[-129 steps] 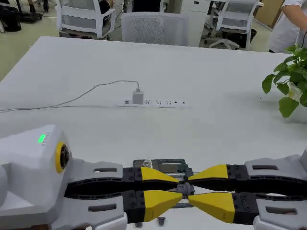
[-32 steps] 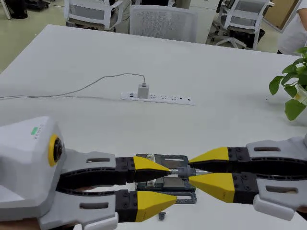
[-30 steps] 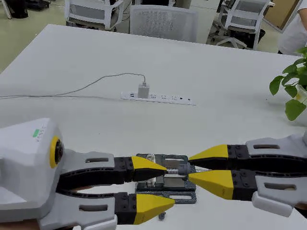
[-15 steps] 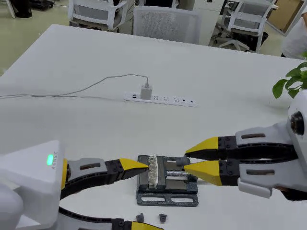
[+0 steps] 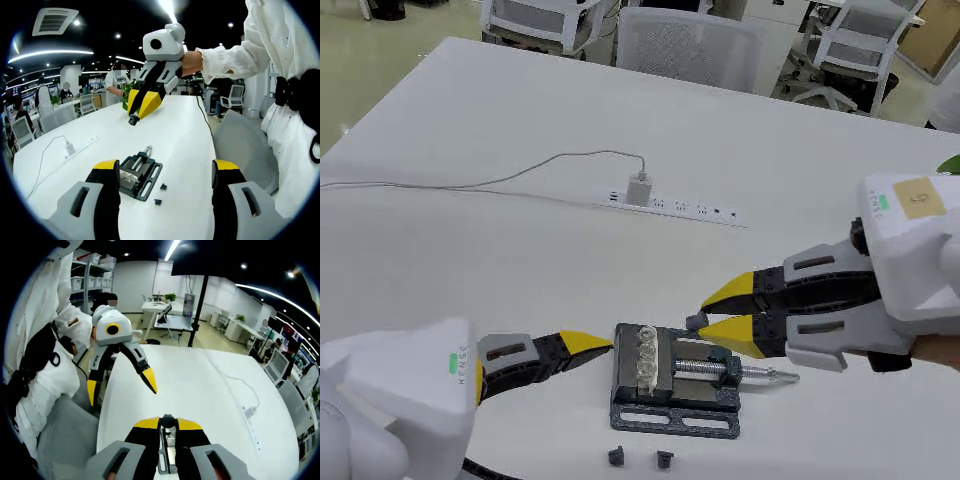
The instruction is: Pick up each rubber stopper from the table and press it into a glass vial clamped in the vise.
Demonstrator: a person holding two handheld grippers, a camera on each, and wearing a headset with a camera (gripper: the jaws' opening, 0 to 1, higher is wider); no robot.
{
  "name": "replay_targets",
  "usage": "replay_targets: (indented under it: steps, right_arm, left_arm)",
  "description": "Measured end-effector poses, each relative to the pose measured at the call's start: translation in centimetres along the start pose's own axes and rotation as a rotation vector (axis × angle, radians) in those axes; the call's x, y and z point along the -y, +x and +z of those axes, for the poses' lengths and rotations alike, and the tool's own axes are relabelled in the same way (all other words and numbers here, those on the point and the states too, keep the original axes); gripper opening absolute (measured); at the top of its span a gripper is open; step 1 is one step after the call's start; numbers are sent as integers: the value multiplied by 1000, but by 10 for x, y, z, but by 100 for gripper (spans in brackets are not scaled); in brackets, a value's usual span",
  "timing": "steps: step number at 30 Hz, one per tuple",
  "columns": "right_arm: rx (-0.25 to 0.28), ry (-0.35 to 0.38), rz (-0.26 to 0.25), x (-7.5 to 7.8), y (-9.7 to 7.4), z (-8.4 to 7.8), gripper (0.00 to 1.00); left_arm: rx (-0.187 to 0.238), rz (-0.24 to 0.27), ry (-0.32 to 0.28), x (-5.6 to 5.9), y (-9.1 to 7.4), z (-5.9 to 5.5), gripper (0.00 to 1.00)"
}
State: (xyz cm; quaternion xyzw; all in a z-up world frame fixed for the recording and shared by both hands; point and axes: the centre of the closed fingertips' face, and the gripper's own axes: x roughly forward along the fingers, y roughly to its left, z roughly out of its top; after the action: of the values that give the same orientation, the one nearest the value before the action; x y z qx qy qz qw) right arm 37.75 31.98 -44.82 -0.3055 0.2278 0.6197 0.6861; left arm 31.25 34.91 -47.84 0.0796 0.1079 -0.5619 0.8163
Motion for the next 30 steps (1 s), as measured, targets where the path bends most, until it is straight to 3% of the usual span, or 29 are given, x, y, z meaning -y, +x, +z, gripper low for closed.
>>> replay_targets:
  steps: [3,10,14,21,30]
  right_arm:
    - [-69,-16,4,10,9,-12,5]
    - [-146,-25,25,34,32,-24,5]
    - [-211,-33,51,45,49,-37,5]
    - [-302,-47,101,53,75,-58,5]
    - [-368,-57,141,58,95,-74,5]
  left_arm:
    - [0,14,-18,-5,0,-6,77]
    - [5,35,-39,-14,3,-16,84]
    - [32,50,-62,-16,5,-20,88]
    - [39,69,-91,-21,6,-29,93]
    - [44,76,-106,-24,5,-35,93]
